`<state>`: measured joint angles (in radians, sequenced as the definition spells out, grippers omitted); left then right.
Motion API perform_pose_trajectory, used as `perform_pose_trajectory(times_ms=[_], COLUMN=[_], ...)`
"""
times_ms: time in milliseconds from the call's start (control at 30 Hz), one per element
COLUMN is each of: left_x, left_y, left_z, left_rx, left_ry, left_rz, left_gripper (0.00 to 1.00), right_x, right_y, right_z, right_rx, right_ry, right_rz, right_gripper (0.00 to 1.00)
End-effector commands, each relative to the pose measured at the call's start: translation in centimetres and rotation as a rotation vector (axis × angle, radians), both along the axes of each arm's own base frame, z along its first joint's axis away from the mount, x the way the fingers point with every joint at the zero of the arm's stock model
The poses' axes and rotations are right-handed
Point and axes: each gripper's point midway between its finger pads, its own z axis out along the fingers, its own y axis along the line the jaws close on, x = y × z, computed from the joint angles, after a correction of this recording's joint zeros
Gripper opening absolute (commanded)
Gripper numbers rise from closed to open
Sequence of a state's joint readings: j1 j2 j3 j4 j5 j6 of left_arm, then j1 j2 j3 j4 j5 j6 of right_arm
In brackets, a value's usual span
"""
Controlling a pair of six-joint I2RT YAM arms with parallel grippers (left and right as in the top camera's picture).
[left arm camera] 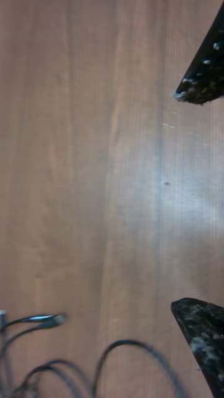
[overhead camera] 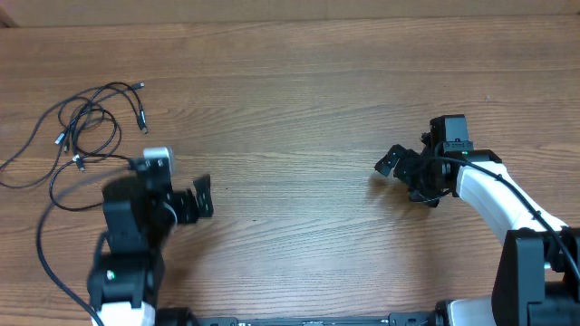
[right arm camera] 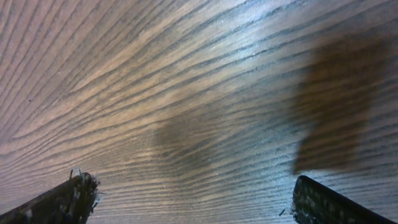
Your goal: Untangle cables
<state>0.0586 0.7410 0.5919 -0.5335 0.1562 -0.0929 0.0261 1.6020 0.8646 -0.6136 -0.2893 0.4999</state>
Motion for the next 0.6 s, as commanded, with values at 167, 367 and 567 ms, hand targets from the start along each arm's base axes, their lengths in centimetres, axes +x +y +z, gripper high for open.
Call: perform_pose_trajectory(times_ms=[167, 367, 567], left_x=[-4.7, -5.8, -5.8], left_y=[-0.7, -0.7, -0.7], left_z=[-7.5, -8.6, -8.4], left_rx=[0.000, 0.001, 0.002], left_ry=[0.083, 0.074, 0.061], left_rz=[-0.029, -0.029, -0.029], left_gripper=[1.00, 1.00, 0.99], right_x=[0.4, 0.4, 0.4], right_y=[0.0, 0.0, 0.0], right_z=[0.4, 0.4, 0.4], right_rx=[0.003, 0.003, 0.003], right_ry=[-0.016, -0.017, -0.016], right_rz=[-0.002, -0.002, -0.002], right_gripper=[1.00, 1.00, 1.00])
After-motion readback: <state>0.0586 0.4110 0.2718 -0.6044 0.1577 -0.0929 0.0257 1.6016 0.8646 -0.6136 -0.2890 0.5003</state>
